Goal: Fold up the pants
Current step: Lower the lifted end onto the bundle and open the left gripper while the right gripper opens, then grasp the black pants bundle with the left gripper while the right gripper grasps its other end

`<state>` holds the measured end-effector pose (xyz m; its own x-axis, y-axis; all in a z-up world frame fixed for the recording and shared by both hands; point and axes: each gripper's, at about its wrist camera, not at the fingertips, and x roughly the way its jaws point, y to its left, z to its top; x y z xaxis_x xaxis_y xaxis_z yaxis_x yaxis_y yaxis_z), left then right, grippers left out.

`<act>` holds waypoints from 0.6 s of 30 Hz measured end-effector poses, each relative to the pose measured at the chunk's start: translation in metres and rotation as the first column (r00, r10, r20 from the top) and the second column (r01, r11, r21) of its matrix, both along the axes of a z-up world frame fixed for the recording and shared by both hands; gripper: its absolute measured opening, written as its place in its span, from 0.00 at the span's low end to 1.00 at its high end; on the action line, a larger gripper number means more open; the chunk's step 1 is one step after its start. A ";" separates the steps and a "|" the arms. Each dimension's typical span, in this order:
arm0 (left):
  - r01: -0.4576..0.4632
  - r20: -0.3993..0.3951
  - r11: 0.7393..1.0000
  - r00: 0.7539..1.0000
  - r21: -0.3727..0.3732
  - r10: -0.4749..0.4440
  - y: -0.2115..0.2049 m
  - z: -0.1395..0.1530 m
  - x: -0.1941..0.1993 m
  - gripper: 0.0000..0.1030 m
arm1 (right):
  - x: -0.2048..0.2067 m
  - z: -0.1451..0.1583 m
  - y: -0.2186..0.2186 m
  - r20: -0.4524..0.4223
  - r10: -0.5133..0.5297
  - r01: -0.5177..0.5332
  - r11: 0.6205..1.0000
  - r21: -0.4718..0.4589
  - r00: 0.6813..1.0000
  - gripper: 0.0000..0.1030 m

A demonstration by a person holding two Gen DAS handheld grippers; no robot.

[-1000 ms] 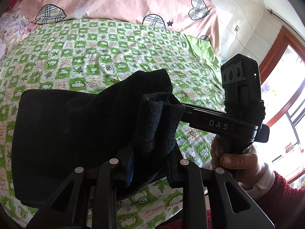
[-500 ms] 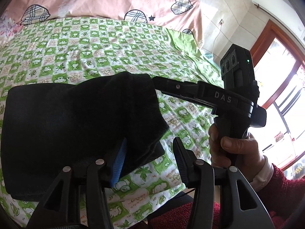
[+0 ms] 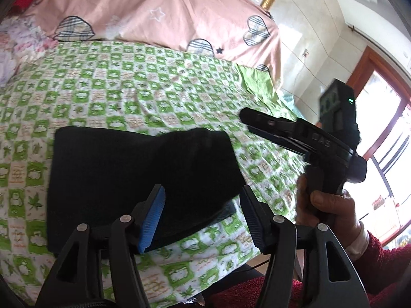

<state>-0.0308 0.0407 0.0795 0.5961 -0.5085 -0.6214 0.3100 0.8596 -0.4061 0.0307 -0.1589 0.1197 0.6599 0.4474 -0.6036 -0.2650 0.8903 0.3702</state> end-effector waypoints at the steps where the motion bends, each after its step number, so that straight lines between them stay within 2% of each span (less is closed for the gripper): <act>1: -0.019 0.001 1.000 1.000 -0.002 0.019 0.007 0.001 0.000 0.60 | -0.001 0.003 0.002 0.010 0.005 -0.005 1.000 -0.004 1.000 0.75; 3: -0.058 0.000 0.998 0.998 -0.003 0.058 0.021 0.002 0.002 0.62 | -0.005 0.010 0.011 0.030 0.015 -0.014 1.000 -0.021 0.999 0.79; 8: -0.148 -0.013 0.989 0.989 -0.024 0.148 0.056 0.002 0.004 0.63 | -0.010 0.010 0.031 0.046 0.025 -0.022 0.998 -0.061 0.999 0.82; 13: -0.229 -0.033 0.973 0.973 -0.020 0.228 0.083 -0.002 0.006 0.65 | -0.011 -0.005 0.046 0.007 0.044 -0.043 0.996 -0.079 0.999 0.82; 18: -0.276 -0.069 0.961 0.959 -0.012 0.275 0.098 -0.012 0.017 0.68 | -0.008 -0.023 0.050 -0.053 0.016 -0.021 0.995 -0.098 0.998 0.82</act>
<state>-0.0136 0.1383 0.0676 0.6729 -0.3437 -0.6550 0.0342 0.8990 -0.4365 0.0226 -0.1087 0.0968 0.6188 0.3955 -0.6787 -0.2643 0.9185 0.2943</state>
